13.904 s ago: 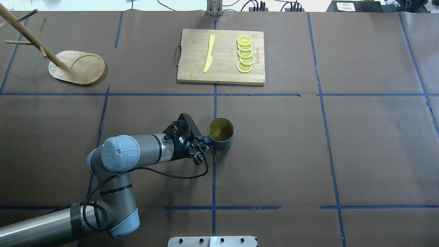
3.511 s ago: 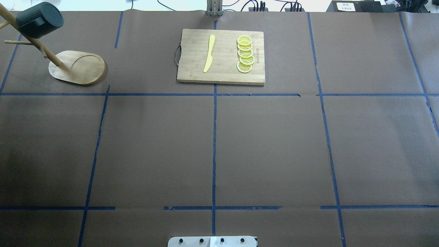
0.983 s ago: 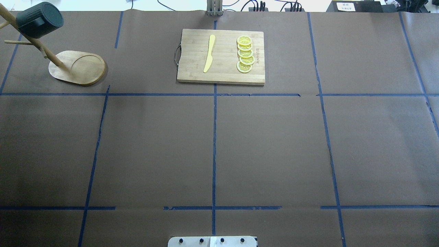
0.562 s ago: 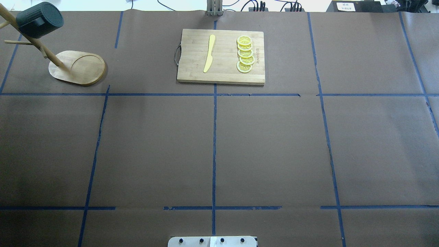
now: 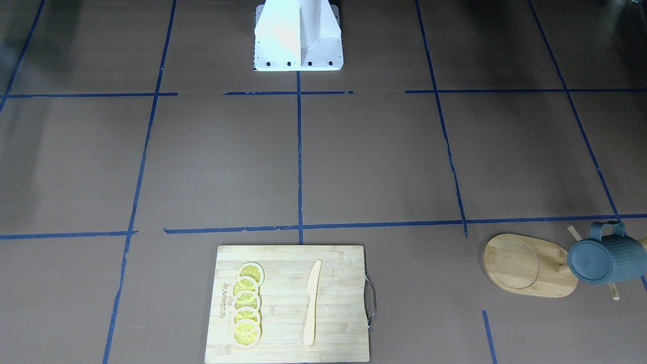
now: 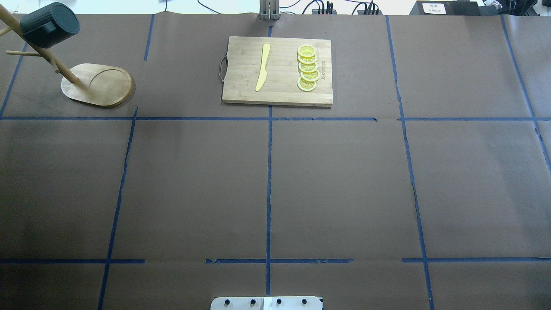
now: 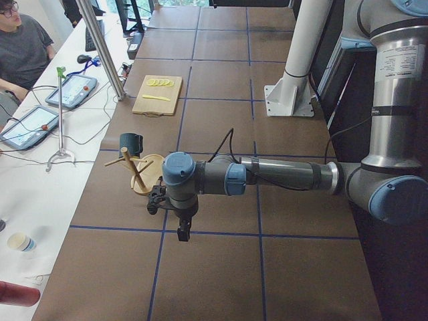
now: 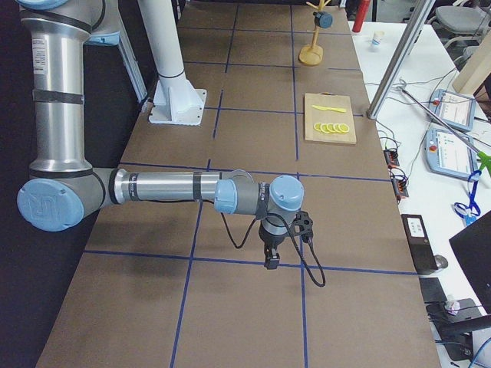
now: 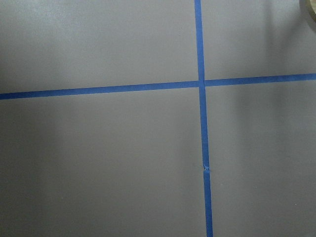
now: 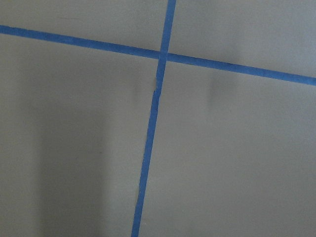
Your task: Hang cup on storage rack
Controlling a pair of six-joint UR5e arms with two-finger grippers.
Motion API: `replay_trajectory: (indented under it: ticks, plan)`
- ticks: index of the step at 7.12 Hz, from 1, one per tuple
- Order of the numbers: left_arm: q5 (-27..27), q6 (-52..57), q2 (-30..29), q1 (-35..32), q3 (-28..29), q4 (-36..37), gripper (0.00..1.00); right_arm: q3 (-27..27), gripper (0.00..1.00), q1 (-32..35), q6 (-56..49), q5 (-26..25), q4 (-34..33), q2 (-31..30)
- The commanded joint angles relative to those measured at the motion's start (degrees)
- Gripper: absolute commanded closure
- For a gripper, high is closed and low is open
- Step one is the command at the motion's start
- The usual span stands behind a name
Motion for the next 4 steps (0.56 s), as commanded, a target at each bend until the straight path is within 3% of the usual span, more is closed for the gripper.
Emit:
replay_trajectory:
  ticks: [1,4]
  plan:
    - [0.06,0.00,0.09,0.00,0.00,0.00,0.00,0.03,0.00,0.00,-0.12,-0.14,0.02,-0.10]
    - [0.15,0.00,0.09,0.00,0.09,0.00,0.00,1.25,0.00,0.00,-0.12,0.21,0.02,-0.36]
